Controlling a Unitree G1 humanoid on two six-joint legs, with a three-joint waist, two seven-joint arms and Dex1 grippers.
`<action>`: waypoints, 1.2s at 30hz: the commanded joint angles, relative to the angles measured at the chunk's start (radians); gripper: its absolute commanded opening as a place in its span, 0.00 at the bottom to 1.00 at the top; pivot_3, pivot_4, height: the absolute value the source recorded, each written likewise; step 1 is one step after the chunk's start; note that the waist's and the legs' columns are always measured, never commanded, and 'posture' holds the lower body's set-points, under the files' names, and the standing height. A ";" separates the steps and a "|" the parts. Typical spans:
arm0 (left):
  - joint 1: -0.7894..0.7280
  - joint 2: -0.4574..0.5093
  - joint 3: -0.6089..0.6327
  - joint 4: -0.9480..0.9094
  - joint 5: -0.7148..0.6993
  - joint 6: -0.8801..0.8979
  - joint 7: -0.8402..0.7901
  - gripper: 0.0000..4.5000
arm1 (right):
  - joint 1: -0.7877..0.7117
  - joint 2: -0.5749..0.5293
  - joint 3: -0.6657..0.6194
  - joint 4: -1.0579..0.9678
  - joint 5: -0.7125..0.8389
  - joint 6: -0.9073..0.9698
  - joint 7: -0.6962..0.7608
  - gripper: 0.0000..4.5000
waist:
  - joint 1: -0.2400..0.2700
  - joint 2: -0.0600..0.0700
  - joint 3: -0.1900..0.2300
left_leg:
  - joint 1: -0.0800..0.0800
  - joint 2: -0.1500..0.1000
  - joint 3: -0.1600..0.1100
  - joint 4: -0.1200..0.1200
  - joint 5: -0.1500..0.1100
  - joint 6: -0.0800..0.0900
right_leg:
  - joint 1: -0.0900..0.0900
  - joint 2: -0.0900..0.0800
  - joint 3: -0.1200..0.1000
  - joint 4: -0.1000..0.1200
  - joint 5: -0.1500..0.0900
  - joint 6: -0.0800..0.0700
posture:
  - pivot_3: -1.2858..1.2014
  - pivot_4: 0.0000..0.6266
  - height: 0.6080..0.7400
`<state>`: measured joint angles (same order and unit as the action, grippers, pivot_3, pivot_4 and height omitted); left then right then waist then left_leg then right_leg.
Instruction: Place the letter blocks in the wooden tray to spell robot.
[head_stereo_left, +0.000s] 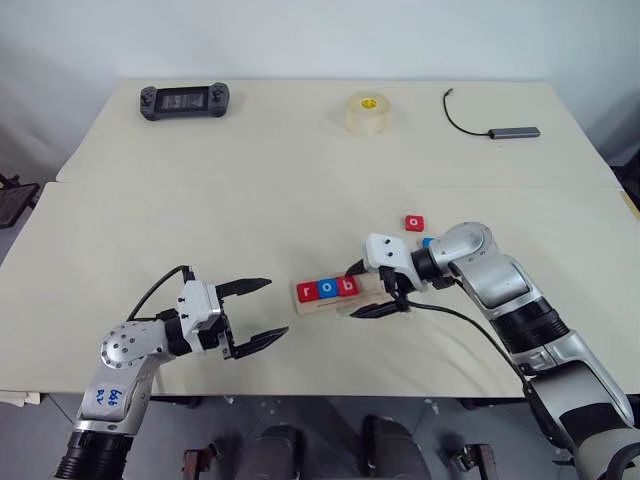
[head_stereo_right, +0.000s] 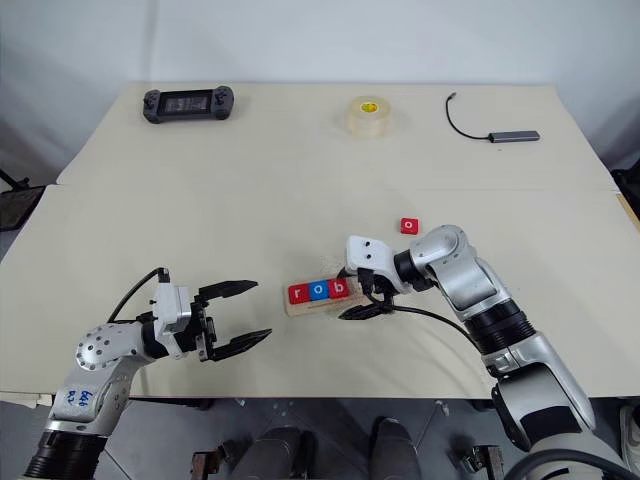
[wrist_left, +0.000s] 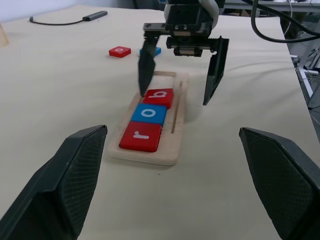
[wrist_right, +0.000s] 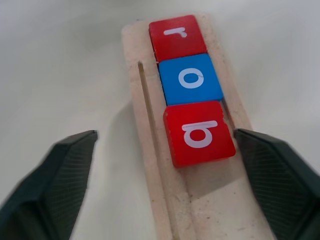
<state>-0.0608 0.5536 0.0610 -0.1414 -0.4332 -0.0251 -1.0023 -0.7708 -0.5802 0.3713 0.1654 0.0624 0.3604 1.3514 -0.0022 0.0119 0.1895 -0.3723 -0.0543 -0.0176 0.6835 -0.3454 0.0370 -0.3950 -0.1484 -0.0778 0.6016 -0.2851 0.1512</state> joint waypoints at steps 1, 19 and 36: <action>0.006 0.006 0.012 -0.026 -0.011 -0.001 -0.001 1.00 | 0.013 -0.050 -0.080 -0.072 0.058 0.017 0.013 0.99 | 0.001 0.000 0.000 | 0.000 0.000 0.000 0.000 0.000 0.000 | 0.000 0.000 0.000 0.000 0.000 0.000 | 0.52 0.24 1.00; -0.048 0.003 -0.002 0.022 -0.005 -0.001 -0.030 1.00 | 0.128 -0.044 -0.115 -0.133 0.106 0.083 -0.091 0.26 | 0.000 0.000 0.000 | 0.000 0.000 0.001 0.000 0.000 0.000 | 0.000 0.000 0.000 0.000 0.000 0.000 | 0.52 0.24 1.00; -0.031 0.002 0.004 0.006 -0.002 -0.002 -0.011 1.00 | 0.104 0.003 -0.073 -0.114 0.095 0.120 -0.159 0.01 | 0.000 0.000 0.000 | 0.000 0.000 0.000 0.000 0.000 0.000 | 0.000 0.000 0.000 0.000 0.000 0.000 | 0.52 0.24 1.00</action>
<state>-0.1004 0.5535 0.0576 -0.1071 -0.4329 -0.0215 -1.0174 -0.6582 -0.5718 0.3068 0.0755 0.1535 0.4809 1.1934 -0.0020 0.0119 0.1895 -0.3719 -0.0540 -0.0172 0.6834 -0.3454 0.0370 -0.3948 -0.1482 -0.0775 0.6017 -0.2851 0.1512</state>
